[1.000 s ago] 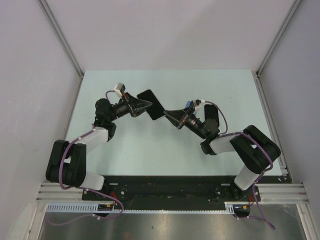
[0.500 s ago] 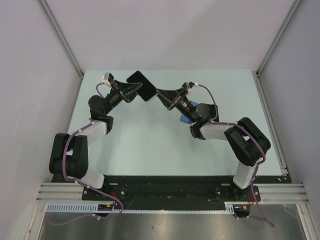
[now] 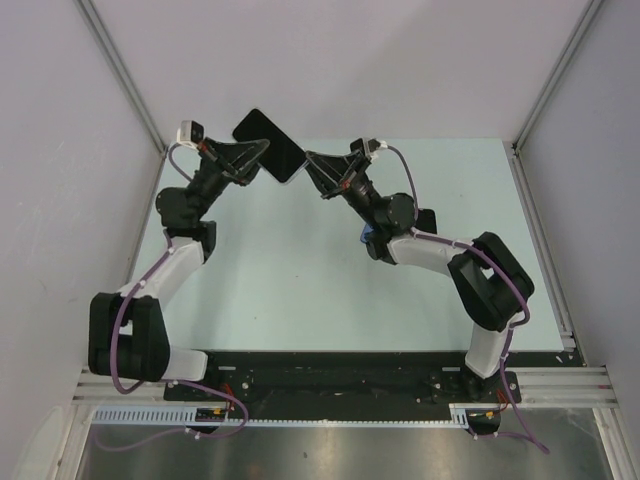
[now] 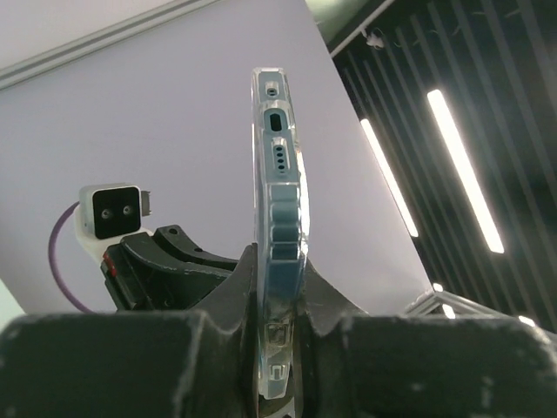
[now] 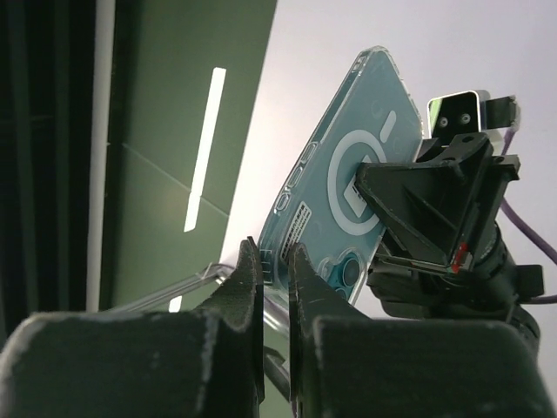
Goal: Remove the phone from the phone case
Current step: Remove the phone case from the phone.
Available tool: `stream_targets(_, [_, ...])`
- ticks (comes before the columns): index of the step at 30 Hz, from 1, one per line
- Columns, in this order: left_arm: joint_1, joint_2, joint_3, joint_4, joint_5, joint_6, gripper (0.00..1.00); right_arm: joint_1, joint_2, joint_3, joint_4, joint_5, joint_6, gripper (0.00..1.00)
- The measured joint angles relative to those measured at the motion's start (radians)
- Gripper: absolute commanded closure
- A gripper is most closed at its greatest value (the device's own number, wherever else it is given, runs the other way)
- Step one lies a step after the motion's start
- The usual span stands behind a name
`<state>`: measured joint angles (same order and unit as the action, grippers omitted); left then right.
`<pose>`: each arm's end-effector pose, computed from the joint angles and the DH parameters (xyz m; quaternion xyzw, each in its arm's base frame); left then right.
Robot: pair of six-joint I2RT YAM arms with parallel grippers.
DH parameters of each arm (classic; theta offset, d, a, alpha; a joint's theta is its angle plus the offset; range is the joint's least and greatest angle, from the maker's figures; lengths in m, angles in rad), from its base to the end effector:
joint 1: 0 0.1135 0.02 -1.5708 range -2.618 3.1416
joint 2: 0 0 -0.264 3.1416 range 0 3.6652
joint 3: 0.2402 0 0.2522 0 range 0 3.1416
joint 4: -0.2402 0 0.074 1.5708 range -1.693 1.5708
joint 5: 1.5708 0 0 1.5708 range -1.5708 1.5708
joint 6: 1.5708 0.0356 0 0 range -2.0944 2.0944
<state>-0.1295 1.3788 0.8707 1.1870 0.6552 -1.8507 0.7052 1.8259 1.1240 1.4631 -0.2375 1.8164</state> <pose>0.2871 -0.0593 0.3701 -0.1204 0.4864 -0.7903 0.3526 0.2923 0.2598 0.3315 0.1138 0.3897 0.8834 0.2340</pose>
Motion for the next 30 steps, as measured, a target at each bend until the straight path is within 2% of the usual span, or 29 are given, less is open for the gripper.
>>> stream_targets(13, [0.000, -0.064, 0.096, -0.068, 0.020, 0.008, 1.00, 0.032, 0.019, 0.094, 0.052, 0.009, 0.035, 1.00])
stream_targets(30, [0.007, -0.065, 0.167, -0.050, 0.013, -0.019, 1.00, 0.047, 0.072, 0.173, 0.067, 0.035, 0.068, 1.00])
